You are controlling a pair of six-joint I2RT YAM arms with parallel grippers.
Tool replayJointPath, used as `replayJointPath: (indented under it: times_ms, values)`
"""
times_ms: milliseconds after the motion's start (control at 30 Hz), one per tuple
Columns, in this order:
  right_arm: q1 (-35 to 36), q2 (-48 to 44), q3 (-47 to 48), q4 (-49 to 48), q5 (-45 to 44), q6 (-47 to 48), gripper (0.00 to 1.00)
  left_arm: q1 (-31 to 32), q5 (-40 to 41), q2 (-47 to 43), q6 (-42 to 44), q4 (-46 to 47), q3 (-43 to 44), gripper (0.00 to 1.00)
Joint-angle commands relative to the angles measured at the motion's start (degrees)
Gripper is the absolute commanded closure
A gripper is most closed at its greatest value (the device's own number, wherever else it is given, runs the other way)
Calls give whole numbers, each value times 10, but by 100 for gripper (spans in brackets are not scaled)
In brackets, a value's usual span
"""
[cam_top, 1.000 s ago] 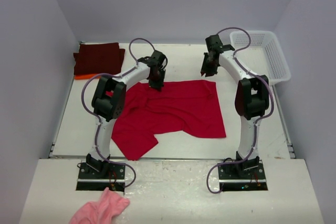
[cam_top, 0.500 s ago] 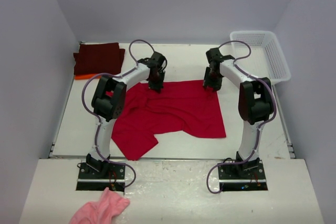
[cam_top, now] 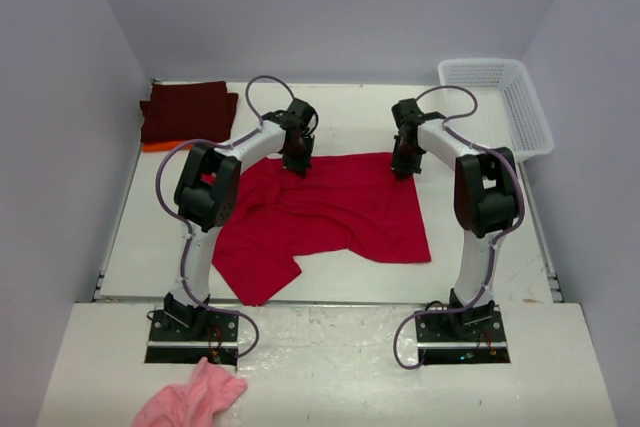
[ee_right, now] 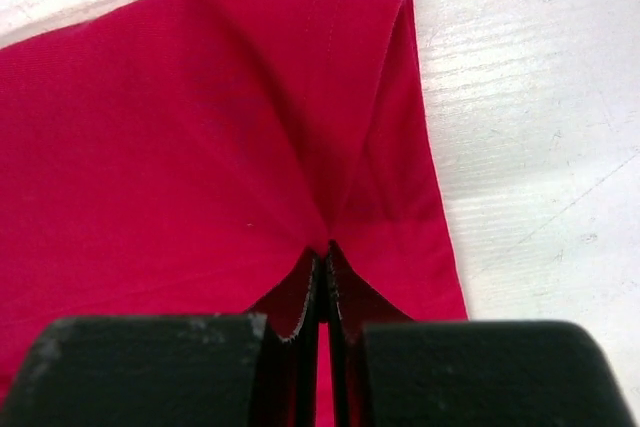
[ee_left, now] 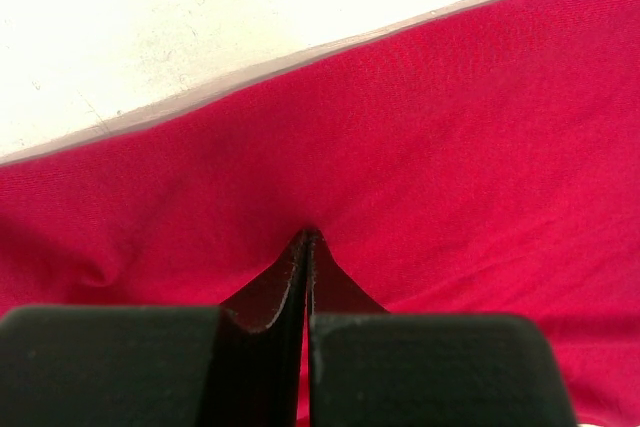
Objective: Fold and stack the t-shirts
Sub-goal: Fold the flattened tshirt in 1/3 of the way
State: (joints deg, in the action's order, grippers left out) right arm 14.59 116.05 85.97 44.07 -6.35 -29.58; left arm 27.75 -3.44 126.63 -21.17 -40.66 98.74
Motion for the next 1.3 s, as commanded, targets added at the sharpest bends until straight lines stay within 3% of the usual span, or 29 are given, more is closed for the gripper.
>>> replayJointPath:
  times_ms: [0, 300, 367, 500, 533, 600, 733, 1133, 1267]
  values:
    - [4, -33, 23, -8, -10, 3, 100, -3, -6, -3, 16, 3, -15, 100]
    - [11, 36, 179, 78, -25, 58, 100, -3, -8, 0, 12, 8, -22, 100]
    - [15, 66, 229, 104, -22, 73, 93, -3, -7, -1, 13, 8, -21, 100]
    - [16, 98, 271, 104, -4, 92, 41, -3, -7, -1, 14, 6, -21, 100]
    - [16, 101, 278, 103, -4, 94, 32, -3, -8, 0, 15, 7, -21, 100]
    - [17, 89, 255, 86, -6, 89, 26, -3, -7, 0, 16, 5, -21, 100]
    - [18, 29, 163, 5, 9, 66, 25, -3, -7, 1, 16, 7, -23, 100]
    - [21, -23, 46, -43, 20, 18, 28, -3, -10, -2, 18, 8, -25, 100]
    - [21, -12, 46, -36, 16, 15, 35, -3, -13, -4, 17, 9, -27, 100]
